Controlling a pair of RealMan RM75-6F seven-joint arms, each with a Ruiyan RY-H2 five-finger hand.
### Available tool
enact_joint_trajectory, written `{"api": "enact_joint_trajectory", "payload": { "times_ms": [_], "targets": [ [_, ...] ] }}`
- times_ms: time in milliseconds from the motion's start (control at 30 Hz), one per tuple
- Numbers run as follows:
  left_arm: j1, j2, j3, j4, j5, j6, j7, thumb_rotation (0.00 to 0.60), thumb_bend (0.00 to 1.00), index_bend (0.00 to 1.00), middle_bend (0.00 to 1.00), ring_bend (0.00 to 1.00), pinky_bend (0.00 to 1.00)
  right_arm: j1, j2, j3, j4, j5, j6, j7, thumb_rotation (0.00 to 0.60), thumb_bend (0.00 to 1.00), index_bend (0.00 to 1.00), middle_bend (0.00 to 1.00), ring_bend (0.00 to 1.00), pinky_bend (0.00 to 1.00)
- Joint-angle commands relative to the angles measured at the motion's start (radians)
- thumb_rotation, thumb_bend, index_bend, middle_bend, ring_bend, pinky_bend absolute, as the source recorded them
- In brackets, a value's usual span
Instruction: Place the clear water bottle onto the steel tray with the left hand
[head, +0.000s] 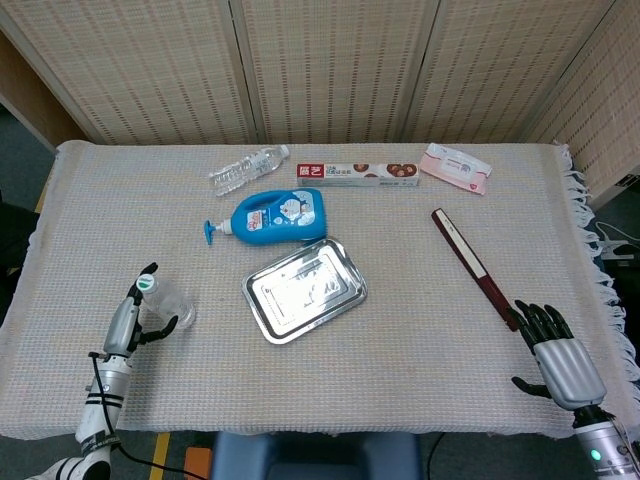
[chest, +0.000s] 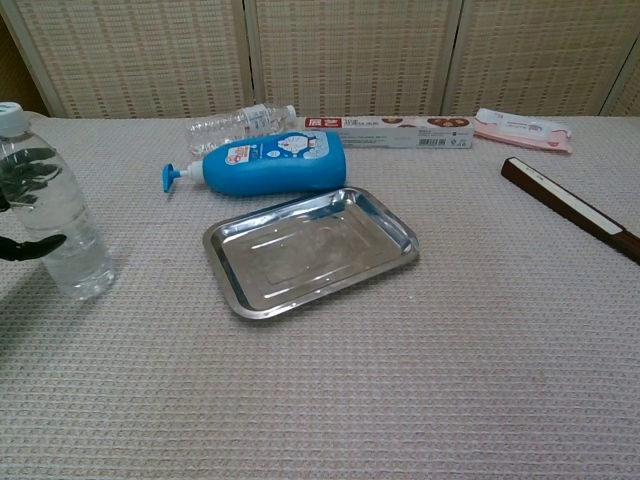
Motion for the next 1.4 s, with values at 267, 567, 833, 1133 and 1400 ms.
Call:
{"api": "enact_joint_trajectory", "payload": {
  "times_ms": [267, 567, 833, 1133, 1400],
  "targets": [
    [-0.030, -0.093, -0.041, 0.127, -0.031, 0.008, 0.029, 0.600, 0.34, 0.29, 0.30, 0.14, 0.13, 0.004, 0.007, -0.001, -0.009, 0.012, -0.015, -0.002, 0.600, 0.00, 0.00, 0.00, 0.00, 0.00],
    [-0.047, -0.135, -0.095, 0.193, -0.060, 0.007, -0.028, 0.600, 0.36, 0.40, 0.49, 0.27, 0.22, 0.009, 0.003, 0.004, -0.005, 0.027, -0.029, -0.005, 0.600, 0.00, 0.00, 0.00, 0.00, 0.00],
    [-0.040, -0.136, -0.107, 0.198, -0.060, 0.013, -0.082, 0.600, 0.42, 0.63, 0.73, 0.48, 0.36, 0.016, -0.009, 0.010, 0.002, 0.049, -0.048, -0.019, 0.600, 0.00, 0.00, 0.00, 0.00, 0.00],
    [-0.022, -0.127, -0.121, 0.156, -0.056, 0.055, -0.094, 0.600, 0.64, 0.76, 0.85, 0.60, 0.60, 0.023, -0.014, 0.009, 0.001, 0.057, -0.063, -0.021, 0.600, 0.00, 0.00, 0.00, 0.00, 0.00],
    [-0.007, -0.107, -0.162, 0.133, -0.024, 0.176, -0.066, 0.600, 0.80, 0.85, 0.93, 0.69, 0.71, 0.019, -0.003, 0.000, -0.006, 0.040, -0.052, -0.005, 0.600, 0.00, 0.00, 0.00, 0.00, 0.00]
  ]
}}
